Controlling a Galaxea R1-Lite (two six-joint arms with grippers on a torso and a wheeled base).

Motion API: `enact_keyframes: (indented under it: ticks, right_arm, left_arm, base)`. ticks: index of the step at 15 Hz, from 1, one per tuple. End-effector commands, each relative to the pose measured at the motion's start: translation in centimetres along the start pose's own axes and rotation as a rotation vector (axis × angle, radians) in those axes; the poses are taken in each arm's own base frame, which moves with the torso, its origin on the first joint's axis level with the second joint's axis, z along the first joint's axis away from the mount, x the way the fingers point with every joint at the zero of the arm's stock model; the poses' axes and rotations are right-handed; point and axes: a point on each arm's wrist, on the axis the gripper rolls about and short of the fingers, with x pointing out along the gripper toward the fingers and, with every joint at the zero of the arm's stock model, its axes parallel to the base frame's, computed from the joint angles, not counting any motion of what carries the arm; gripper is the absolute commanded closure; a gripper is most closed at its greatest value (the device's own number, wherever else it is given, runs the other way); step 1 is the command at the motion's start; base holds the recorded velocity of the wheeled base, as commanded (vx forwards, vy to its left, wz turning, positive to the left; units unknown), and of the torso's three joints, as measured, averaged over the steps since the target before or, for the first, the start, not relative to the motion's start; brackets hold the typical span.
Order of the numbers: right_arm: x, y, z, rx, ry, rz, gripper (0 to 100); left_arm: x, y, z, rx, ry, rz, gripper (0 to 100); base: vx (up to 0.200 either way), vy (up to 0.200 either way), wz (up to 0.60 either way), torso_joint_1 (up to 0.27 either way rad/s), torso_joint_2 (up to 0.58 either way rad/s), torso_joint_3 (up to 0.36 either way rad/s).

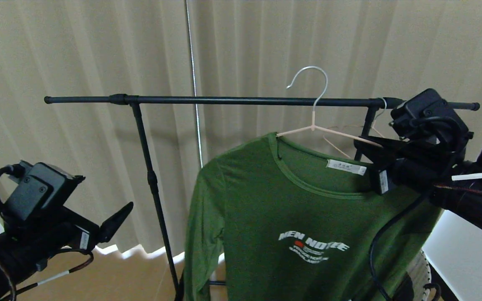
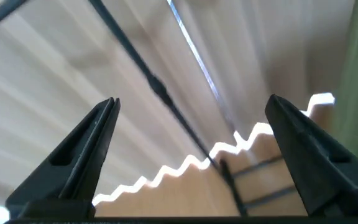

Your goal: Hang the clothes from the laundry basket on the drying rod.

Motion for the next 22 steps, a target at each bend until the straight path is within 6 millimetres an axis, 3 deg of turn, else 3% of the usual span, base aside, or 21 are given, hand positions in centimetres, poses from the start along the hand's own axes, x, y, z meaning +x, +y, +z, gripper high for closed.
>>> enact_keyframes:
  ticks: [1, 4, 6, 9, 17, 22]
  right_arm:
    - [0.2, -1.3, -0.5, -0.004, 0.066, -0.077, 100]
    - [0.7, -3.1, -1.0, -0.001, 0.139, -0.183, 100]
    - [0.8, -4.0, -1.3, 0.004, 0.16, -0.238, 100]
    - [0.9, -4.8, -1.6, 0.008, 0.176, -0.269, 100]
    - [0.9, -4.6, -1.9, 0.007, 0.186, -0.267, 100]
    - [1.0, -4.6, -2.0, 0.006, 0.191, -0.266, 100]
  left_arm:
    - [-2.0, 0.8, 1.6, -0.03, -0.117, 0.02, 0]
    - [-5.1, 1.2, 2.6, -0.153, -0.242, 0.024, 0]
    - [-7.2, 0.5, 1.6, -0.172, -0.292, -0.054, 0]
    - [-8.3, 0.6, 1.8, -0.155, -0.358, -0.084, 0]
    - [-5.9, 1.8, 1.3, -0.173, -0.241, -0.006, 0]
    - [-5.6, 1.9, 1.2, -0.178, -0.23, -0.005, 0]
  base:
    - [0.0, 0.0, 0.0, 0.0, 0.0, 0.0]
    - [0.0, 0.0, 0.0, 0.0, 0.0, 0.0]
    - [0.0, 0.0, 0.0, 0.0, 0.0, 0.0]
    - [0.0, 0.0, 0.0, 0.0, 0.0, 0.0]
    - [0.0, 0.0, 0.0, 0.0, 0.0, 0.0]
    - [0.2, 0.0, 0.0, 0.005, 0.0, 0.003]
